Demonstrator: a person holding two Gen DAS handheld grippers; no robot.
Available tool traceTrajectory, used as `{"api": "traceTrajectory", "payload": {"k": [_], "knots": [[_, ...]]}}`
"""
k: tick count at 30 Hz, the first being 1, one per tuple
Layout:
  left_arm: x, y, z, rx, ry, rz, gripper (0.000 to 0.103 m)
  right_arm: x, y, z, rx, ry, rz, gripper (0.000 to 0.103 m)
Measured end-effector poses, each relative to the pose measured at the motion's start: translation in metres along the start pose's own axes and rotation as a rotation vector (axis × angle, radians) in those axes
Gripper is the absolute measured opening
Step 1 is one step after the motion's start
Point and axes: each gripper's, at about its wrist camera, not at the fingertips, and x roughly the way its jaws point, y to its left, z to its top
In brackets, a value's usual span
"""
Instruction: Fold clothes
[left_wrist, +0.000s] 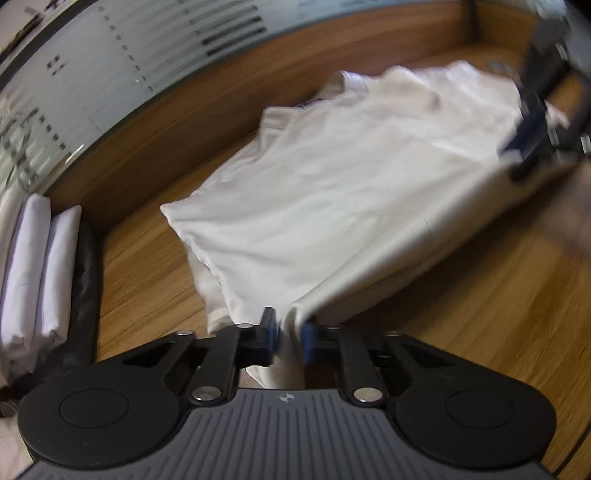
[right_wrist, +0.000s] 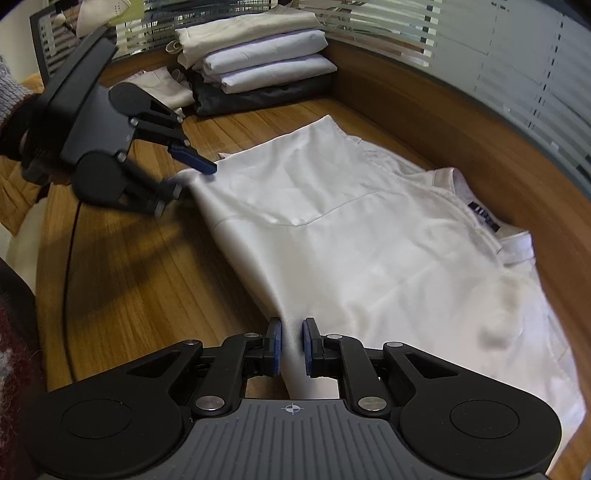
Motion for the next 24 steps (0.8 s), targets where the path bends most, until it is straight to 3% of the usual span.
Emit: {"api": "traceTrajectory", "payload": {"k": [1,3,5,8,19,24], "knots": [[0.000,0.003,0.004,-0.030,0.002,-0.008,0.008,0.000,0.001,-0.002,0.004,-0.001,-0.002,0.019],[0.000,0.010,0.013,-0.091,0.005,-0.025,0.007,-0.002,0.003,-0.008,0.011,-0.002,-0.009,0.037],[0.000,0.017,0.021,-0.152,0.008,-0.042,0.006,-0.003,0.006,-0.017,0.013,0.001,-0.037,0.047],[0.000,0.022,0.032,-0.200,0.006,-0.048,0.005,-0.005,0.006,-0.037,0.020,0.031,-0.088,0.047],[0.003,0.026,0.047,-0.232,0.017,0.008,0.005,-0.029,-0.016,-0.112,0.041,0.137,-0.327,0.045],[-0.005,0.025,0.043,-0.243,0.013,0.018,0.004,-0.041,-0.025,-0.133,-0.013,0.168,-0.388,0.024]]}}
